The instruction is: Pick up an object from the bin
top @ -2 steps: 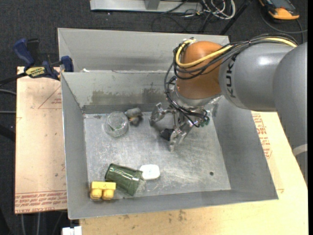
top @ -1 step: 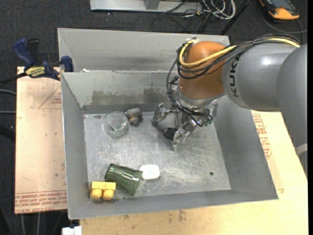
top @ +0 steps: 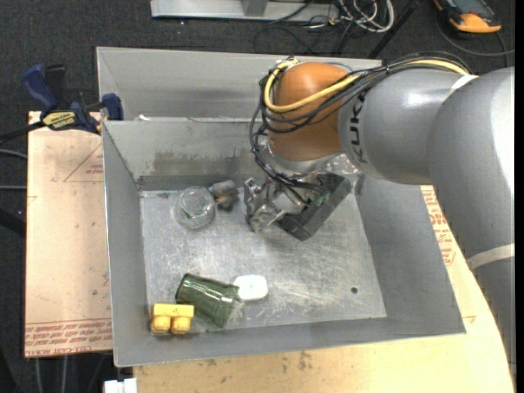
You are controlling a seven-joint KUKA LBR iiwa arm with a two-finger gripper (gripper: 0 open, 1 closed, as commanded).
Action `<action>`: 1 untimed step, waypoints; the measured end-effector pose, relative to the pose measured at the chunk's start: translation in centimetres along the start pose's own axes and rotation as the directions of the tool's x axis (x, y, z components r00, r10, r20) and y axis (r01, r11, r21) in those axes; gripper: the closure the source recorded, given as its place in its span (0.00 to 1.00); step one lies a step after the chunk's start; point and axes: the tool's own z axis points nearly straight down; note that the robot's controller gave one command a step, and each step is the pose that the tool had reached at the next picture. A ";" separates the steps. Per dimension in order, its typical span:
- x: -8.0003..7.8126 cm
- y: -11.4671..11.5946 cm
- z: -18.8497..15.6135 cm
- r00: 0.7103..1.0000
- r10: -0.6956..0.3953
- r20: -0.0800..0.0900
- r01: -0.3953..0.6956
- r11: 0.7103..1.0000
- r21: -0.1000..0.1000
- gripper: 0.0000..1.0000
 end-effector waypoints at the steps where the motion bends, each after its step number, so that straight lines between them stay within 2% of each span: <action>1: -0.3 0.2 0.0 1.000 0.000 0.017 0.000 1.000 0.003 0.00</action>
Offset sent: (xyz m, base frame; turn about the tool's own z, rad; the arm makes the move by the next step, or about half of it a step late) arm 0.0000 0.0000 0.0000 0.0000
